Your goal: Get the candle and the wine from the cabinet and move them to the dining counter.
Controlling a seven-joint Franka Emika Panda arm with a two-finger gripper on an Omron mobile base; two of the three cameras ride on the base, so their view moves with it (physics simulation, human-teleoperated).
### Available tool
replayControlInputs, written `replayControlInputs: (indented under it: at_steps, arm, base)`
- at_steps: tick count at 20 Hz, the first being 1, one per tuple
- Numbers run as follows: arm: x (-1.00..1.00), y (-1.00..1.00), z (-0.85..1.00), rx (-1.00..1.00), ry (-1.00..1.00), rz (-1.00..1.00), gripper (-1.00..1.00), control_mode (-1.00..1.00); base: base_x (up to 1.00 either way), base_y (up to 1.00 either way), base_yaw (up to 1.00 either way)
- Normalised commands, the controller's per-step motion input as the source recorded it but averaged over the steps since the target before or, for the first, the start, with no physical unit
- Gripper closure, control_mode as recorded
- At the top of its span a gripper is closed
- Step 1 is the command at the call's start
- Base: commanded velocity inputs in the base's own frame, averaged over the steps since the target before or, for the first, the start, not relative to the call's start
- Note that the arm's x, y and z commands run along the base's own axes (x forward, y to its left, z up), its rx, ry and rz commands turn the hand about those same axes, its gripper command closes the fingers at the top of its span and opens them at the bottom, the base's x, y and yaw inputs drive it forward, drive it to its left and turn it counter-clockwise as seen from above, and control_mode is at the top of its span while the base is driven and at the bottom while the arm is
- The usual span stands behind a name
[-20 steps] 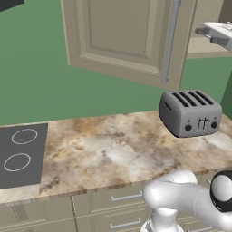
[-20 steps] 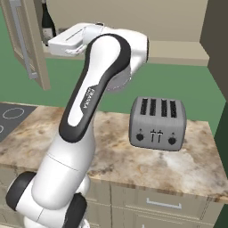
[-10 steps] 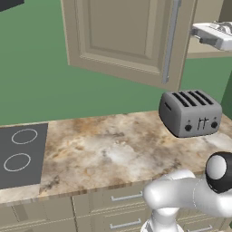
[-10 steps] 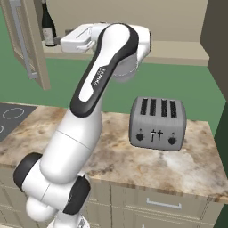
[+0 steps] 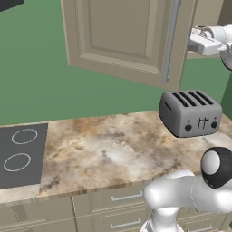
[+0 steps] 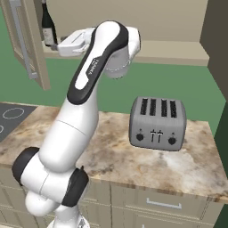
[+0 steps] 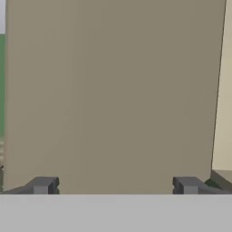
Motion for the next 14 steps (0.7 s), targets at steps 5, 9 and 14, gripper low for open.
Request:
replayControlInputs:
  at_steps: [5, 9, 14]
  arm:
    - [0.0, 0.5, 0.0, 0.0, 0.0, 0.0, -1.0, -1.0]
    - [-0.01, 0.58, 0.0, 0.0, 0.0, 0.0, -1.0, -1.0]
    - [-0.42, 0.61, 0.0, 0.0, 0.0, 0.0, -1.0, -1.0]
  base:
    - [0.0, 0.0, 0.0]
    - [0.0, 0.0, 0.0]
    - [0.0, 0.0, 0.0]
